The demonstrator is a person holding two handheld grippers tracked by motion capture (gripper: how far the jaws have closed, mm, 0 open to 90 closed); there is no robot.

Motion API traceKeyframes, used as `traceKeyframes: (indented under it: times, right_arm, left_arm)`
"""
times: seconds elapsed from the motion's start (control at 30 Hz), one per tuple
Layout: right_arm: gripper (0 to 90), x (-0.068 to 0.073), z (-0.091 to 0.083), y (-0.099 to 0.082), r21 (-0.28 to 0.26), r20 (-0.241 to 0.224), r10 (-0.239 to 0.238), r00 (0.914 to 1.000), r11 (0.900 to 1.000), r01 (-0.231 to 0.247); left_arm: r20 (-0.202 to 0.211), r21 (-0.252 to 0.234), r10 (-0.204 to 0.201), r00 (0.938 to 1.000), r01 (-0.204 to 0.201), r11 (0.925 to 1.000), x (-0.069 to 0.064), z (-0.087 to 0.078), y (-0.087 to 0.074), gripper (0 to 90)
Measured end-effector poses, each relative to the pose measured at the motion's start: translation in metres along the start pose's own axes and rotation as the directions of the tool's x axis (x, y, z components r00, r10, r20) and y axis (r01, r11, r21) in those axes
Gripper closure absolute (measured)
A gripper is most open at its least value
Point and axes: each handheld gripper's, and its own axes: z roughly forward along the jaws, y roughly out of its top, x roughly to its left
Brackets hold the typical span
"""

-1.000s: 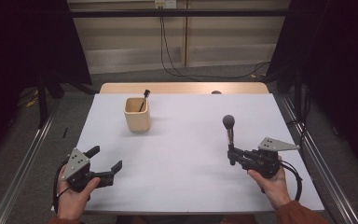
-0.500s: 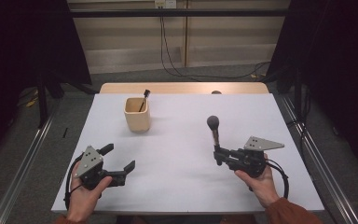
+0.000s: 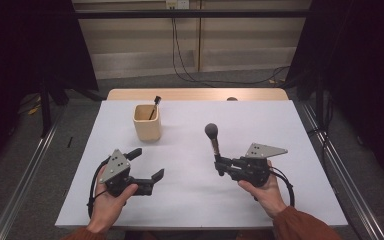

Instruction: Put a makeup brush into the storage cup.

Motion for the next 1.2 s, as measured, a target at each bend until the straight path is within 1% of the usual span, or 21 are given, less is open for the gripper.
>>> traceKeyframes:
  times: [0.07, 0.13, 0.27, 0.3, 0.37, 0.43, 0.5, 0.6, 0.7, 0.73, 0.83, 0.87, 0.97, 1.03, 1.07, 1.13, 1.17, 1.2]
  right_arm:
    - [76.1, 0.001, 0.003, 0.002, 0.000, -0.006, -0.003, 1.0000, 1.0000, 0.003]
    - [76.1, 0.003, 0.007, 0.004, -0.003, -0.012, -0.010, 0.9999, 0.9999, 0.010]
    - [76.1, 0.004, 0.013, 0.007, -0.004, -0.020, -0.017, 0.9996, 0.9998, 0.017]
    - [76.1, 0.005, 0.015, 0.008, -0.004, -0.024, -0.017, 0.9996, 0.9999, 0.016]
    - [76.1, 0.005, 0.018, 0.008, -0.010, -0.031, -0.016, 0.9994, 0.9998, 0.016]
    - [76.0, 0.005, 0.020, 0.009, -0.015, -0.044, -0.013, 0.9990, 0.9998, 0.012]
    - [76.0, 0.006, 0.022, 0.010, -0.011, -0.049, -0.017, 0.9987, 0.9998, 0.017]
    - [76.0, 0.007, 0.026, 0.011, -0.015, -0.059, -0.022, 0.9980, 0.9997, 0.021]
    - [76.0, 0.008, 0.028, 0.011, -0.025, -0.074, -0.014, 0.9972, 0.9996, 0.012]
    - [76.0, 0.008, 0.029, 0.011, -0.025, -0.073, -0.016, 0.9972, 0.9996, 0.014]
    - [76.0, 0.008, 0.031, 0.009, -0.026, -0.073, -0.018, 0.9972, 0.9995, 0.016]
    - [76.0, 0.008, 0.031, 0.009, -0.026, -0.073, -0.018, 0.9972, 0.9995, 0.016]
    - [76.0, 0.008, 0.033, 0.008, -0.027, -0.074, -0.015, 0.9972, 0.9996, 0.013]
    - [76.0, 0.008, 0.034, 0.007, -0.023, -0.075, -0.015, 0.9971, 0.9997, 0.014]
    - [76.0, 0.008, 0.035, 0.007, -0.022, -0.076, -0.017, 0.9970, 0.9996, 0.016]
    - [76.0, 0.009, 0.037, 0.006, -0.020, -0.076, -0.016, 0.9969, 0.9997, 0.015]
    - [76.0, 0.010, 0.038, 0.005, -0.018, -0.078, -0.018, 0.9968, 0.9997, 0.017]
    - [76.0, 0.010, 0.039, 0.005, -0.016, -0.080, -0.020, 0.9966, 0.9997, 0.019]
  left_arm:
    - [0.011, -0.008, 0.004, 0.9999, -0.003, 1.0000, -0.003, 0.006, 0.005, 3.1]
    - [0.022, -0.008, 0.019, 0.9996, -0.019, 0.9998, -0.005, 0.011, 0.011, 3.1]
    - [0.051, -0.011, 0.035, 0.9981, -0.035, 0.9993, -0.012, 0.022, 0.021, 3.0]
    - [0.065, -0.015, 0.032, 0.9973, -0.031, 0.9994, -0.014, 0.025, 0.023, 3.0]
    - [0.089, -0.018, 0.004, 0.9961, -0.003, 0.9998, -0.016, 0.030, 0.026, 3.0]
    - [0.084, -0.036, 0.018, 0.9963, -0.015, 0.9992, -0.020, 0.035, 0.029, 3.1]
    - [0.103, -0.044, 0.004, 0.9947, 0.000, 0.9990, -0.023, 0.040, 0.032, 3.0]
    - [0.112, -0.048, 0.010, 0.9936, -0.004, 0.9988, -0.027, 0.047, 0.036, 3.0]
    - [0.122, -0.049, 0.018, 0.9924, -0.012, 0.9987, -0.028, 0.055, 0.039, 3.0]
    - [0.123, -0.053, 0.009, 0.9924, -0.003, 0.9986, -0.028, 0.058, 0.039, 3.0]
    - [0.120, -0.049, 0.002, 0.9927, 0.004, 0.9988, -0.027, 0.067, 0.040, 3.1]
    - [0.131, -0.041, -0.003, 0.9913, 0.008, 0.9991, -0.027, 0.070, 0.041, 3.5]
    - [0.133, -0.044, 0.003, 0.9911, 0.003, 0.9990, -0.029, 0.075, 0.041, 4.0]
    - [0.136, -0.045, -0.004, 0.9907, 0.010, 0.9989, -0.031, 0.078, 0.041, 3.9]
    - [0.142, -0.044, -0.002, 0.9898, 0.008, 0.9990, -0.032, 0.080, 0.040, 3.9]
    - [0.130, -0.032, 0.010, 0.9915, -0.006, 0.9995, -0.034, 0.083, 0.039, 3.5]
    - [0.135, -0.025, 0.020, 0.9907, -0.017, 0.9995, -0.035, 0.084, 0.038, 3.4]
    - [0.138, -0.022, 0.020, 0.9902, -0.017, 0.9996, -0.036, 0.085, 0.037, 3.4]
